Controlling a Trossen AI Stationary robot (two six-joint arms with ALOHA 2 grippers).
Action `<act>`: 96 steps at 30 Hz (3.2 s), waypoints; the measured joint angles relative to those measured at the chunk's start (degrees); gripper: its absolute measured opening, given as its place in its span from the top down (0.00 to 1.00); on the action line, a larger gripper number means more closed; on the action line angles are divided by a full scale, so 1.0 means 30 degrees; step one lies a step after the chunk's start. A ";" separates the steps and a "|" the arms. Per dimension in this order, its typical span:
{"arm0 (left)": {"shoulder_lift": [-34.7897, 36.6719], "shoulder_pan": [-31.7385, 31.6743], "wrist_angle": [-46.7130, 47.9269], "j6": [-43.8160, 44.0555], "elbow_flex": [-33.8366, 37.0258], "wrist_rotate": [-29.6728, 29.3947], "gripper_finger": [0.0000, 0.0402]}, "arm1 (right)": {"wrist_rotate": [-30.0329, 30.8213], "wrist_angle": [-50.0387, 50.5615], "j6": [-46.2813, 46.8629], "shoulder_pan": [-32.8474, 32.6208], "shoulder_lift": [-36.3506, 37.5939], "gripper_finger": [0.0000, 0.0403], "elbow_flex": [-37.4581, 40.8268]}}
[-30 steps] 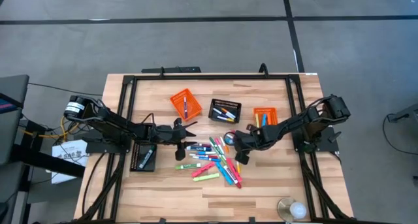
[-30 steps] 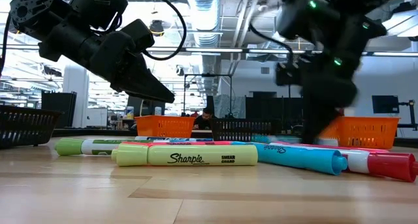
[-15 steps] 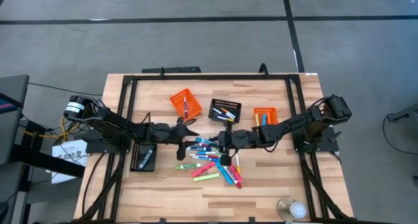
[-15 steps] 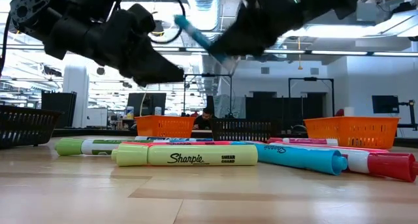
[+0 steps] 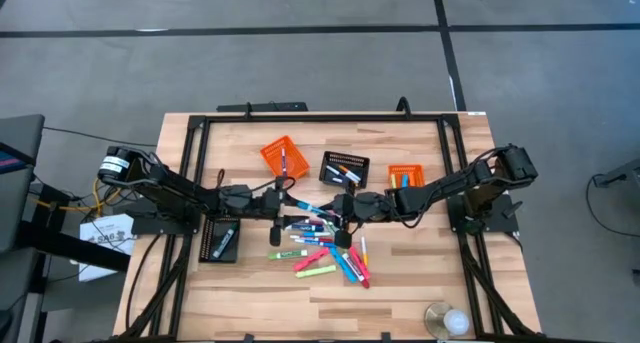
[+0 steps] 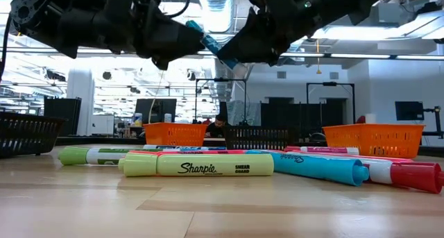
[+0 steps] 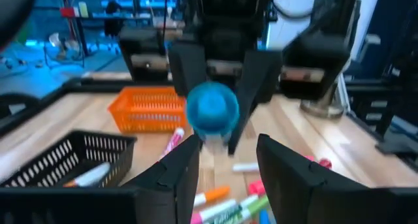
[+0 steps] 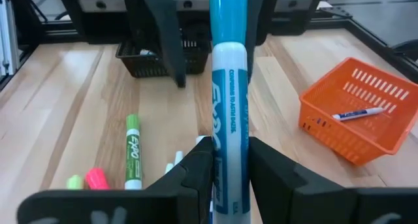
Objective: Pick & Place Markers
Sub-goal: Put the light blue marker into the bottom black bin
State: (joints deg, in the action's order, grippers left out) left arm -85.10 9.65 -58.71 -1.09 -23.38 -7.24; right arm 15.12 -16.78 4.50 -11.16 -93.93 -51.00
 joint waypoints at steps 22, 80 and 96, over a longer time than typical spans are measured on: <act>0.0007 -0.0022 -0.2064 -0.0055 -0.0756 -0.0184 0.83 | -0.0229 -0.1600 -0.0952 0.0539 0.0000 0.80 0.0029; 1.7583 0.1647 3.7276 1.8291 -0.1271 0.5555 0.80 | -0.0494 -0.1145 -0.2039 0.2361 0.0022 0.44 0.0000; 1.0748 0.1497 2.7573 1.3554 0.0029 0.1288 0.72 | -0.0775 -0.1150 -0.2154 0.2361 0.0022 0.44 0.0000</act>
State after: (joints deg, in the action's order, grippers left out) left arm -52.86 14.14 24.01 39.57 -23.29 -3.38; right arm 12.80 -20.23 -1.96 -4.08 -93.86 -51.00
